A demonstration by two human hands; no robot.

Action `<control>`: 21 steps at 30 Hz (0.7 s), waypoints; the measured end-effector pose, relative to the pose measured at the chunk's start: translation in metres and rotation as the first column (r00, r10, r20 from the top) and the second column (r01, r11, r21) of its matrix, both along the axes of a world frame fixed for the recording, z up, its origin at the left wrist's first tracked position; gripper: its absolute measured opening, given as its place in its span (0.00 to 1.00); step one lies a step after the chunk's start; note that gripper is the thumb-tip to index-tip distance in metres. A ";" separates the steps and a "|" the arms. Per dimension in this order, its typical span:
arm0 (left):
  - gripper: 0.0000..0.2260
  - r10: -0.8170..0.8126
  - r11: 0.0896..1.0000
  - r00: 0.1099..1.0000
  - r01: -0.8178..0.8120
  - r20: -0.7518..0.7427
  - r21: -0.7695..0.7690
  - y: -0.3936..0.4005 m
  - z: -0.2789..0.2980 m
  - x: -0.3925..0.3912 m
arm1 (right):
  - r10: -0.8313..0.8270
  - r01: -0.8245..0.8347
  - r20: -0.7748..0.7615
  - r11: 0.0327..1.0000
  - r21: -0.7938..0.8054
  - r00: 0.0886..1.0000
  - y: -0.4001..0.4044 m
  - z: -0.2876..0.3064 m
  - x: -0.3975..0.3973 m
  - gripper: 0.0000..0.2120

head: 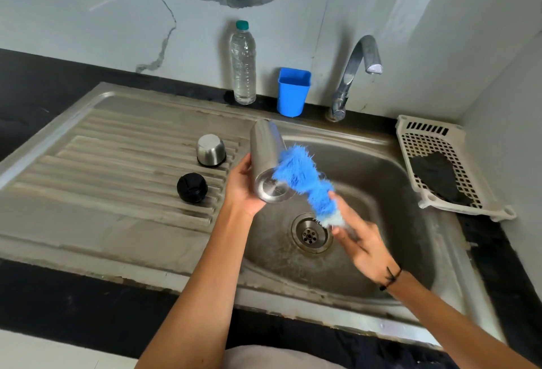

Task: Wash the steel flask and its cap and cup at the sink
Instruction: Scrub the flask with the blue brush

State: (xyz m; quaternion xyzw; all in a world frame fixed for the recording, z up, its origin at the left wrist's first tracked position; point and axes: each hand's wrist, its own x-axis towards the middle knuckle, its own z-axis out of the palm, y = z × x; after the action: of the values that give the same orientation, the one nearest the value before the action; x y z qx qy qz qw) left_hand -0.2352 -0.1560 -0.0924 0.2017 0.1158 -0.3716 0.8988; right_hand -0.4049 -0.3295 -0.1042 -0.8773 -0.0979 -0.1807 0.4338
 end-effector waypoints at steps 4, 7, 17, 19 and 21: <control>0.23 -0.109 0.994 0.993 0.108 0.055 0.011 -0.004 -0.003 -0.005 | -0.002 0.001 -0.036 0.999 -0.032 0.999 0.006 -0.014 0.006 0.24; 0.28 -0.135 0.990 0.980 0.141 0.144 -0.031 -0.006 -0.002 -0.005 | -0.174 0.172 -0.104 0.985 -0.036 0.979 0.001 -0.017 0.024 0.29; 0.33 -0.099 0.989 0.992 0.090 0.078 0.116 0.004 -0.002 0.003 | 0.089 -0.079 0.061 0.986 -0.147 0.994 -0.002 0.010 0.002 0.23; 0.36 -0.172 0.972 0.980 0.152 0.101 0.177 0.004 -0.004 -0.002 | 0.138 -0.125 0.034 0.960 -0.249 0.990 -0.004 0.006 0.006 0.26; 0.25 -0.203 0.966 0.965 0.170 0.165 0.195 0.000 -0.005 -0.005 | 0.049 -0.052 -0.016 0.965 -0.258 0.999 -0.008 0.004 0.019 0.32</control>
State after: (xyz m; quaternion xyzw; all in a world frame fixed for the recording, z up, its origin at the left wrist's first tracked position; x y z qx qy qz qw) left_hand -0.2404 -0.1560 -0.0979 0.3251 0.0456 -0.4228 0.8447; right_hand -0.3855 -0.3379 -0.0998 -0.9243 -0.1410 -0.1514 0.3208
